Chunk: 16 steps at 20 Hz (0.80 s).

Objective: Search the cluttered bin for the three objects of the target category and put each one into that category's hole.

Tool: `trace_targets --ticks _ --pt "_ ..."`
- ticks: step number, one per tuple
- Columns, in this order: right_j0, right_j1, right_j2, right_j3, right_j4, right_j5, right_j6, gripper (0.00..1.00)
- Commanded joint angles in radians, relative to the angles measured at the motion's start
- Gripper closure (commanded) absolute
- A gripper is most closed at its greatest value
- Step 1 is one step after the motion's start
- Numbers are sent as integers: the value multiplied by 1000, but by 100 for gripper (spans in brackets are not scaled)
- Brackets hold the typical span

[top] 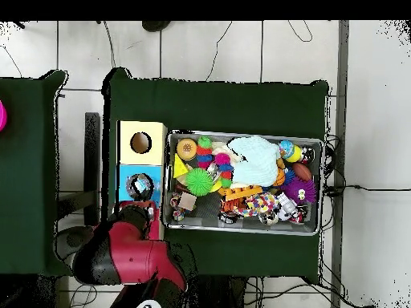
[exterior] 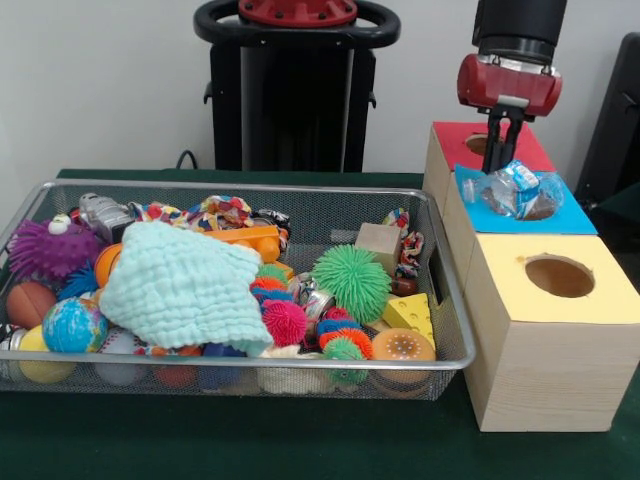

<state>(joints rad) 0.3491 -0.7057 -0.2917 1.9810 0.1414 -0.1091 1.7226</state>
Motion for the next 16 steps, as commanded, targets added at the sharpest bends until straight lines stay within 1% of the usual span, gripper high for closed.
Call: trace_targets --ticks 1,5,9,11,16 --pt "-50 96 95 70 -32 -97 223 100" --pt "-60 99 110 73 -31 -116 222 100" --pt "-58 88 108 79 -15 -97 214 100" --pt "-50 78 97 84 -4 -69 206 100" --pt "-23 16 59 75 7 72 157 100"
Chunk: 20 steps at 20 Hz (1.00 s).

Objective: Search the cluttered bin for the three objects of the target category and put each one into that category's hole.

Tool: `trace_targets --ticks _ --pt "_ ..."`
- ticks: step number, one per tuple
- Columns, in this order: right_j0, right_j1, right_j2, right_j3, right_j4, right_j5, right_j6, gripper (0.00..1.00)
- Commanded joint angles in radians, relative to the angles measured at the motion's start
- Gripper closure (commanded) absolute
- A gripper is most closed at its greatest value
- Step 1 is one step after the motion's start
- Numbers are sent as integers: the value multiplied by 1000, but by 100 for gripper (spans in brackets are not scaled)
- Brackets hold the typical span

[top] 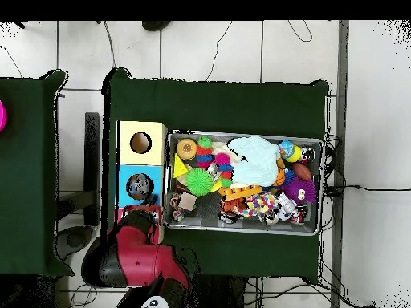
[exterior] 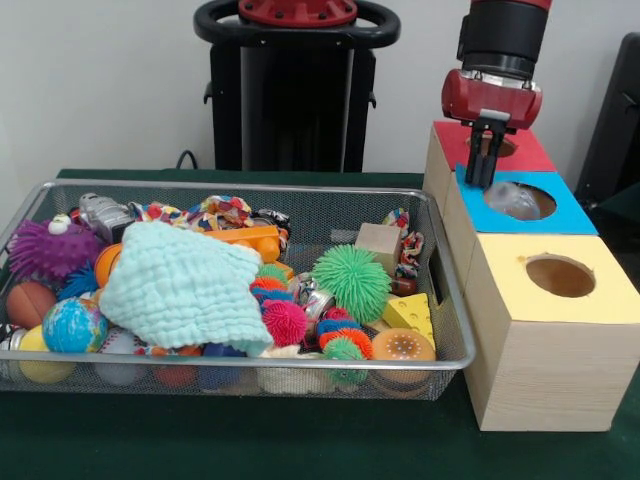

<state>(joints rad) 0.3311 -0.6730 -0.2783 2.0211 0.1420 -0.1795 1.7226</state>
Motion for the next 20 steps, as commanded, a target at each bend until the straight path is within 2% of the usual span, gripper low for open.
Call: trace_targets --ticks 1,6,10,15,20 --pt "2 -33 36 32 8 174 150 100" --pt "29 -100 -4 -14 18 344 130 100" --pt "33 -120 -13 -42 7 415 128 100" --pt "34 -140 -44 -70 -27 455 111 100" --pt "-22 -170 -39 -79 -102 407 42 100"
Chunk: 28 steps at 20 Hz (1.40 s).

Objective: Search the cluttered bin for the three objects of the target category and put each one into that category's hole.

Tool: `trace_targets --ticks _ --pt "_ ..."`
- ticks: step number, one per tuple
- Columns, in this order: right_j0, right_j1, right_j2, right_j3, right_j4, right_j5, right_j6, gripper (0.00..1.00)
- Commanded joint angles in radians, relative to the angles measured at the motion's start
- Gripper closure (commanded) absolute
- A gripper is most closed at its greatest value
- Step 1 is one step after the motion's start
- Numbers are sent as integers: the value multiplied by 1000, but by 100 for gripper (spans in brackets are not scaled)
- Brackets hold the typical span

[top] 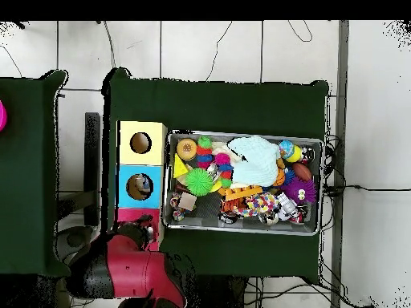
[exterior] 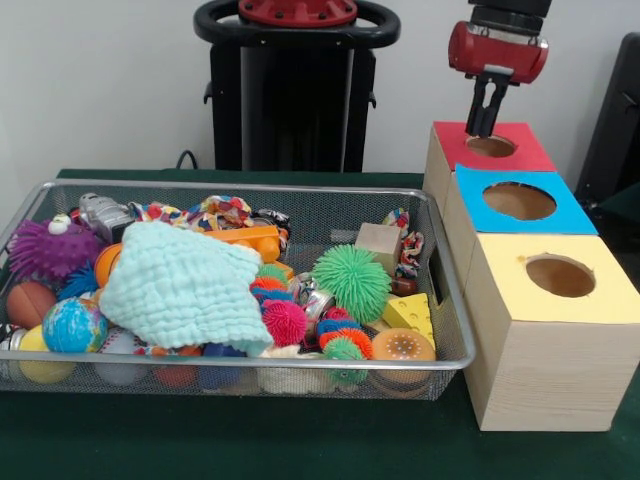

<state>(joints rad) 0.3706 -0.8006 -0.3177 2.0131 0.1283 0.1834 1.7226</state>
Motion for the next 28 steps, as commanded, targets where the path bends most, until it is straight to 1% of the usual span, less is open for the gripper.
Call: trace_targets --ticks 1,6,10,21,28 --pt "-70 -44 0 -72 -100 39 35 100" --pt "-113 -50 -18 -86 -186 31 0 100" --pt "-162 -69 -5 -88 -256 30 -22 100" --pt "-381 -127 155 -63 -429 -14 -63 100" --pt "-532 -124 283 -71 -534 -37 -84 100"
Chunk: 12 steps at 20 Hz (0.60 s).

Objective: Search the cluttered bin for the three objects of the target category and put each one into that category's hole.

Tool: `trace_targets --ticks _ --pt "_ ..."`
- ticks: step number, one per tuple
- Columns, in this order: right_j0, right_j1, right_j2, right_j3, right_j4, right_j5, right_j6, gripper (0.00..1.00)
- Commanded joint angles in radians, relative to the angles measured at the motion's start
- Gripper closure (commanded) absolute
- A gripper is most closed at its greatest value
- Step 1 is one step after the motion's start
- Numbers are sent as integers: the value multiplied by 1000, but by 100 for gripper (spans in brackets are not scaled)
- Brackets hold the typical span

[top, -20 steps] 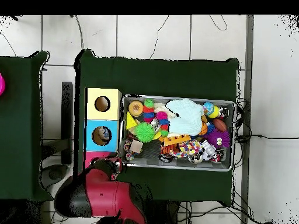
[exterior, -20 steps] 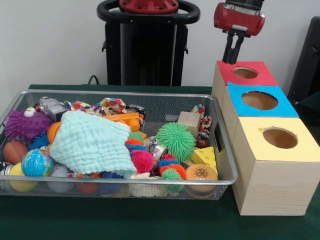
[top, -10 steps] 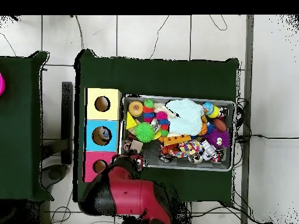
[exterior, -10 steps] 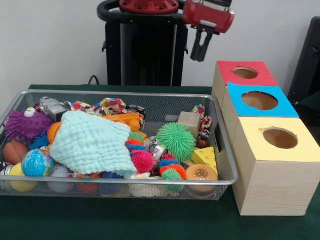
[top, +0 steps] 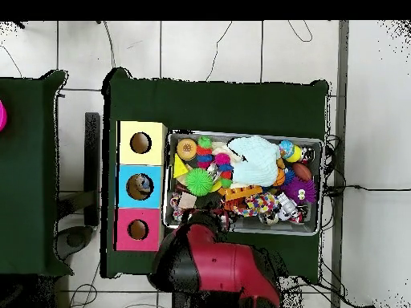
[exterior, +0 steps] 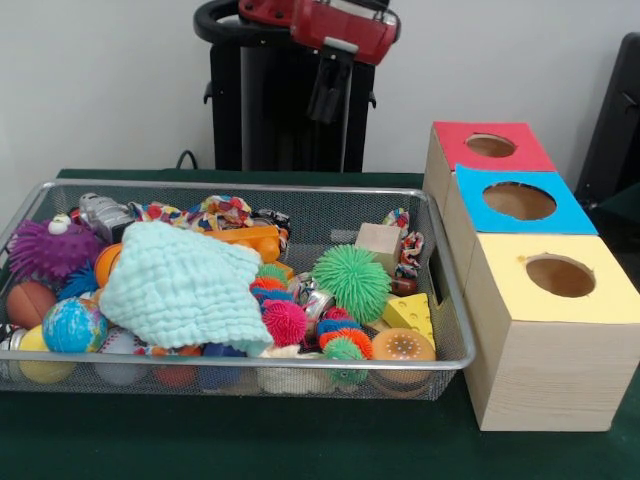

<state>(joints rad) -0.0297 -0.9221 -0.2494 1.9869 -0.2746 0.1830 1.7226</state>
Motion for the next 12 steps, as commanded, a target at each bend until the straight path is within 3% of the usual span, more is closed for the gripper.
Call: trace_targets --ticks 1,12 --pt "-146 -2 227 -46 -143 -36 -84 100" --pt "-401 32 444 -87 -296 -30 -129 100"
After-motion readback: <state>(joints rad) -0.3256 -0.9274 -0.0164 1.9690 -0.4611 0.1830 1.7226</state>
